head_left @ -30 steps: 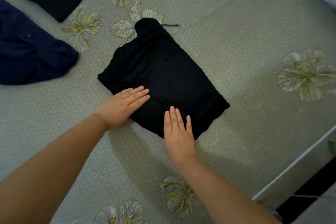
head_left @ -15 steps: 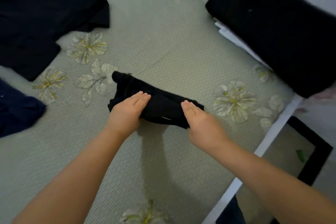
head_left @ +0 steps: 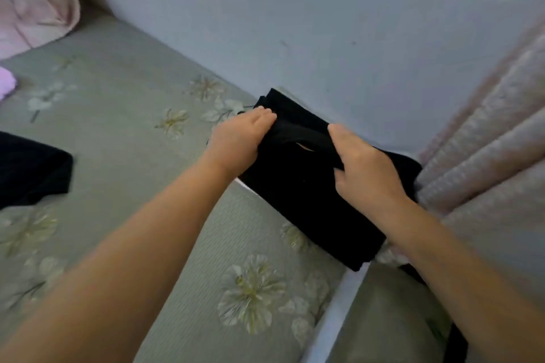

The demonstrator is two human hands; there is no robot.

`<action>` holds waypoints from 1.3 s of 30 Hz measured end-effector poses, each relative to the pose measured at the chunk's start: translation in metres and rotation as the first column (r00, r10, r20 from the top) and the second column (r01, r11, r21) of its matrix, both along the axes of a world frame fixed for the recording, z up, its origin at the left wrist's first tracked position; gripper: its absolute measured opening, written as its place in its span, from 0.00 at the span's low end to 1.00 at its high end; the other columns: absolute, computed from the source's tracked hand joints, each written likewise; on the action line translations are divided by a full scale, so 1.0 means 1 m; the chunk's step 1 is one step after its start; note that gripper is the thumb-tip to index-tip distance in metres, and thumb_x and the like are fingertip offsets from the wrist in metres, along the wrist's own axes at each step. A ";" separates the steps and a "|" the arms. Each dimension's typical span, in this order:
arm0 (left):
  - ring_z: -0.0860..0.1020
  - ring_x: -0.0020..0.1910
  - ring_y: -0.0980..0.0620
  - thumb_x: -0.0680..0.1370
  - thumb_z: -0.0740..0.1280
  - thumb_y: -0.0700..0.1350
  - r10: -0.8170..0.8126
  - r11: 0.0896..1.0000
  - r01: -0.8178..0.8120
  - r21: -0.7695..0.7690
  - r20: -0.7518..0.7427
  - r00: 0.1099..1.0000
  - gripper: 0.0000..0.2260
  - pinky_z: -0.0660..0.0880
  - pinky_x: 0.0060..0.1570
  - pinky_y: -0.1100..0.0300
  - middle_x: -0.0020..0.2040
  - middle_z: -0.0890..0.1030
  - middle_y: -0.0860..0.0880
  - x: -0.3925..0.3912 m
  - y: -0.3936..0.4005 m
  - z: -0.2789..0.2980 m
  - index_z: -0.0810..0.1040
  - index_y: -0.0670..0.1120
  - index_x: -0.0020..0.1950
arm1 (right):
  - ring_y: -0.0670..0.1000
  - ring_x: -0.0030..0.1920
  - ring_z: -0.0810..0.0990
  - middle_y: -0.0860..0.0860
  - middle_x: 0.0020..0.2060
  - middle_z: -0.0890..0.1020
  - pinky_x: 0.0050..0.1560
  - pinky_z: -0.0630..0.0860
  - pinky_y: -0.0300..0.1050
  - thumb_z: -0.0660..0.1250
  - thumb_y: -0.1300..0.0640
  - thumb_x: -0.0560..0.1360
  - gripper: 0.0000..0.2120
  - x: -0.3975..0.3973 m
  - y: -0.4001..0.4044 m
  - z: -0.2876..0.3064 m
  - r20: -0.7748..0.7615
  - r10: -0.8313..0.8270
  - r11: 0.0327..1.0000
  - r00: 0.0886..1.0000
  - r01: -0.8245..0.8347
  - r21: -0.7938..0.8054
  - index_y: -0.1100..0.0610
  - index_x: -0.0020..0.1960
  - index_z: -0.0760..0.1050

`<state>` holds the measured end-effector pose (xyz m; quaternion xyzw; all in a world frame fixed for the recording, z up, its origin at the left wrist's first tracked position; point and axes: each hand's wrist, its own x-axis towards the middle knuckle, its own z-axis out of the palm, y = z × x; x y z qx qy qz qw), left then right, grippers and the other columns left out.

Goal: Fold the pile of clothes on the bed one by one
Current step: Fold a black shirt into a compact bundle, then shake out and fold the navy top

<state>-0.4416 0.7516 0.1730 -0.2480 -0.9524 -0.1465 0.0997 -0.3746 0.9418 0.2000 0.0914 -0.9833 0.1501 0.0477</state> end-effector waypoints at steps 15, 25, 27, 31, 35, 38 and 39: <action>0.36 0.73 0.44 0.77 0.54 0.62 0.145 0.896 0.132 -0.424 0.560 0.816 0.34 0.41 0.71 0.48 0.75 0.35 0.45 -0.014 0.045 -0.195 0.33 0.58 0.71 | 0.58 0.74 0.40 0.59 0.74 0.40 0.72 0.44 0.55 0.52 0.45 0.79 0.33 -0.004 0.043 -0.224 0.436 -0.055 0.984 0.898 -0.024 0.175 0.53 0.75 0.37; 0.47 0.75 0.48 0.81 0.51 0.51 0.311 0.914 -0.175 -0.366 0.355 0.882 0.21 0.44 0.71 0.49 0.76 0.51 0.49 0.048 -0.023 -0.174 0.54 0.52 0.74 | 0.69 0.65 0.68 0.68 0.64 0.70 0.62 0.61 0.69 0.72 0.57 0.69 0.26 0.004 -0.032 -0.195 0.098 0.086 0.987 0.991 -0.099 0.131 0.67 0.63 0.71; 0.47 0.75 0.49 0.81 0.51 0.50 0.420 0.881 -0.281 -0.380 0.356 0.835 0.21 0.44 0.71 0.49 0.76 0.51 0.49 0.082 -0.064 -0.163 0.55 0.52 0.74 | 0.68 0.66 0.67 0.66 0.64 0.70 0.64 0.60 0.67 0.70 0.58 0.71 0.25 0.018 -0.079 -0.184 0.112 0.222 0.970 0.969 -0.231 0.076 0.66 0.64 0.71; 0.49 0.75 0.49 0.81 0.52 0.50 0.627 0.771 -0.508 -0.385 0.315 0.713 0.21 0.46 0.71 0.51 0.76 0.54 0.49 0.176 -0.156 -0.135 0.57 0.51 0.74 | 0.67 0.62 0.72 0.66 0.61 0.74 0.59 0.69 0.65 0.72 0.60 0.68 0.24 0.068 -0.187 -0.154 0.097 0.477 0.879 0.873 -0.475 -0.051 0.67 0.61 0.73; 0.51 0.74 0.48 0.81 0.53 0.49 0.777 0.628 -0.687 -0.364 0.260 0.573 0.20 0.47 0.70 0.53 0.75 0.57 0.48 0.287 -0.237 -0.099 0.60 0.50 0.73 | 0.66 0.58 0.76 0.66 0.59 0.76 0.54 0.74 0.62 0.73 0.59 0.67 0.24 0.145 -0.285 -0.121 0.043 0.652 0.758 0.757 -0.648 -0.075 0.67 0.60 0.74; 0.53 0.74 0.47 0.81 0.54 0.48 0.851 0.524 -0.785 -0.329 0.225 0.474 0.19 0.51 0.70 0.52 0.74 0.60 0.46 0.377 -0.284 -0.072 0.62 0.48 0.72 | 0.65 0.60 0.74 0.65 0.60 0.75 0.57 0.72 0.61 0.72 0.59 0.69 0.23 0.217 -0.344 -0.102 0.021 0.728 0.685 0.685 -0.726 -0.062 0.66 0.61 0.74; 0.54 0.74 0.47 0.81 0.54 0.48 0.869 0.494 -0.806 -0.326 0.214 0.446 0.19 0.52 0.70 0.53 0.74 0.60 0.46 0.407 -0.298 -0.063 0.62 0.48 0.72 | 0.66 0.60 0.75 0.65 0.59 0.76 0.56 0.72 0.62 0.72 0.59 0.68 0.23 0.242 -0.360 -0.095 0.012 0.745 0.666 0.666 -0.744 -0.048 0.66 0.60 0.74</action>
